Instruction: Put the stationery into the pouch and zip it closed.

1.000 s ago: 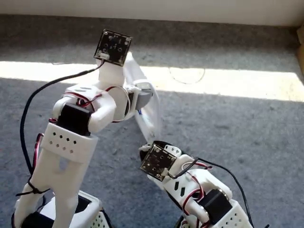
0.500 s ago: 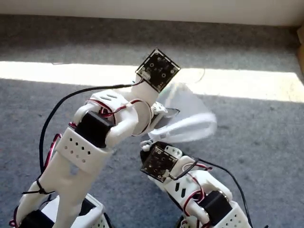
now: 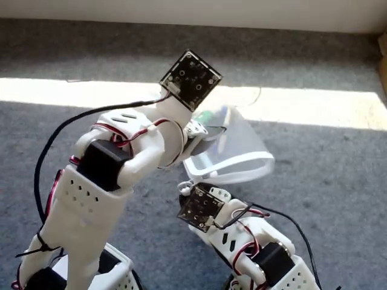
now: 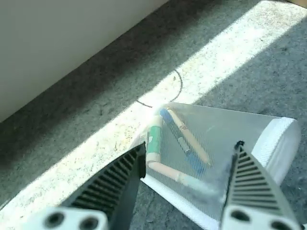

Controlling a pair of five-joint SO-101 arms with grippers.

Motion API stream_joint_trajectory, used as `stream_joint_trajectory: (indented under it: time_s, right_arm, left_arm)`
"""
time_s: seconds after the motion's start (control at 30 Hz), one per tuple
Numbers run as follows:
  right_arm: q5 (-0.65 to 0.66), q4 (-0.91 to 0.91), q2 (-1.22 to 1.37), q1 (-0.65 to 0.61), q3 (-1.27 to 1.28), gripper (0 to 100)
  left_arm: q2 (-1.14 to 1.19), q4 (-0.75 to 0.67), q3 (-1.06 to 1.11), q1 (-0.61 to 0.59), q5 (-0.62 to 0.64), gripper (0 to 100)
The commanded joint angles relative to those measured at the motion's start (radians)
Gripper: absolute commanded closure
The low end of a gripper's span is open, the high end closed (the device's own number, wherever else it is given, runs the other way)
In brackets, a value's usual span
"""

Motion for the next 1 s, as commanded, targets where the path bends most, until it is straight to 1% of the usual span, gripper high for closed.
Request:
stream_joint_trajectory:
  time_s: [0.0, 0.13, 0.27, 0.43, 0.53, 0.7, 0.97]
  right_arm:
    - [0.006, 0.044, -0.012, 0.022, -0.024, 99.2]
    - [0.003, 0.054, -0.012, 0.03, -0.073, 99.2]
    - [0.002, 0.067, -0.012, 0.127, -0.11, 99.2]
    - [0.0, 0.071, -0.012, 0.246, -0.176, 99.2]
    - [0.0, 0.099, -0.012, 0.268, -0.217, 99.2]
    - [0.0, 0.145, -0.012, 0.268, -0.289, 99.2]
    - [0.0, 0.168, -0.012, 0.268, -0.317, 99.2]
  left_arm:
    - [-0.019, 0.083, -0.099, -0.076, -0.075, 72]
    - [-0.048, 0.14, -0.097, -0.119, -0.12, 73]
    - [-0.159, 0.138, -0.028, -0.136, -0.149, 72]
    - [-0.292, 0.133, 0.127, -0.128, -0.166, 72]
    - [-0.334, 0.083, 0.22, -0.128, -0.166, 72]
    - [-0.374, 0.003, 0.343, -0.124, -0.166, 72]
    - [-0.429, -0.112, 0.529, -0.024, -0.169, 72]
